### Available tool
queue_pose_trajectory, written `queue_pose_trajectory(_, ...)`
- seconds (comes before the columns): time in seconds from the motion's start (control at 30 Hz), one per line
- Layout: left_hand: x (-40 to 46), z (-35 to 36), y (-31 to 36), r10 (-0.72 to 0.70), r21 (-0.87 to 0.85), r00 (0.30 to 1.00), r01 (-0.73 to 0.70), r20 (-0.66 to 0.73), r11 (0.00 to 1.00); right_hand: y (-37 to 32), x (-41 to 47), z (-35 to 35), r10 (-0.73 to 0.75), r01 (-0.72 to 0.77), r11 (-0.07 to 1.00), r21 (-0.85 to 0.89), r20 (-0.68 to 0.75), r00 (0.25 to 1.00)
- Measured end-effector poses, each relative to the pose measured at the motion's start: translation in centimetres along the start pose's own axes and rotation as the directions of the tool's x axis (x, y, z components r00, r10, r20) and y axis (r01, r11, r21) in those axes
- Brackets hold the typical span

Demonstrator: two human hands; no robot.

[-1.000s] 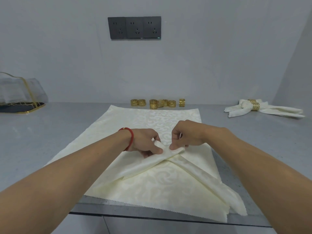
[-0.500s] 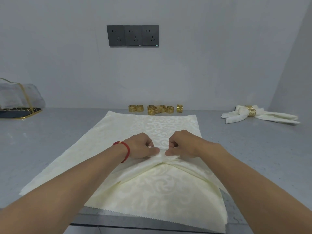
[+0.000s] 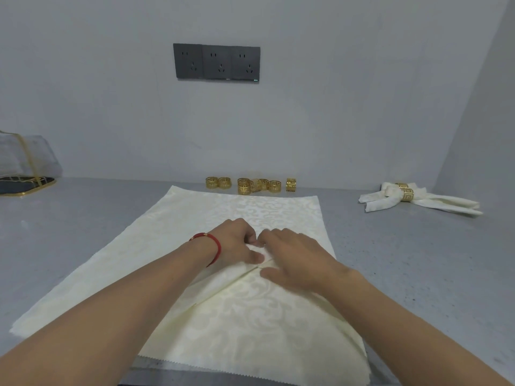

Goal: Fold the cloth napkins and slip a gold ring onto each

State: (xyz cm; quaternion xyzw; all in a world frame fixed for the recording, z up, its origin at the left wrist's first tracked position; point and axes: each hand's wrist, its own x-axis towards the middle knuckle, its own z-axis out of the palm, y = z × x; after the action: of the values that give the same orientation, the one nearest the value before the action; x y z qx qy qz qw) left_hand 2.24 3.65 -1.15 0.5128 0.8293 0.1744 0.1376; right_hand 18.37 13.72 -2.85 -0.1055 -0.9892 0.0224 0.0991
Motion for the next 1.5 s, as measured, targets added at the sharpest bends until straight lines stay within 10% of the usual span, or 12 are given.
queue_pose_trajectory(0.53,-0.2,1.4,-0.1,0.212,0.139,0.964,-0.19,-0.163,0.972,3.8,2.4,0.8,0.063,-0.042,0.907,0.419,-0.036,0.997)
queue_pose_trajectory(0.9,0.6,2.4,0.3,0.107,0.065,0.968,-0.094,-0.227,0.993,4.2,1.8,1.7,0.001,0.003,0.983,0.183,-0.024,1.0)
queue_pose_trajectory(1.5,0.9,1.7,3.9,0.115,0.238,0.991,-0.095,-0.071,0.967,5.8,3.4,1.3,0.067,-0.042,0.838,0.544,-0.026,0.997)
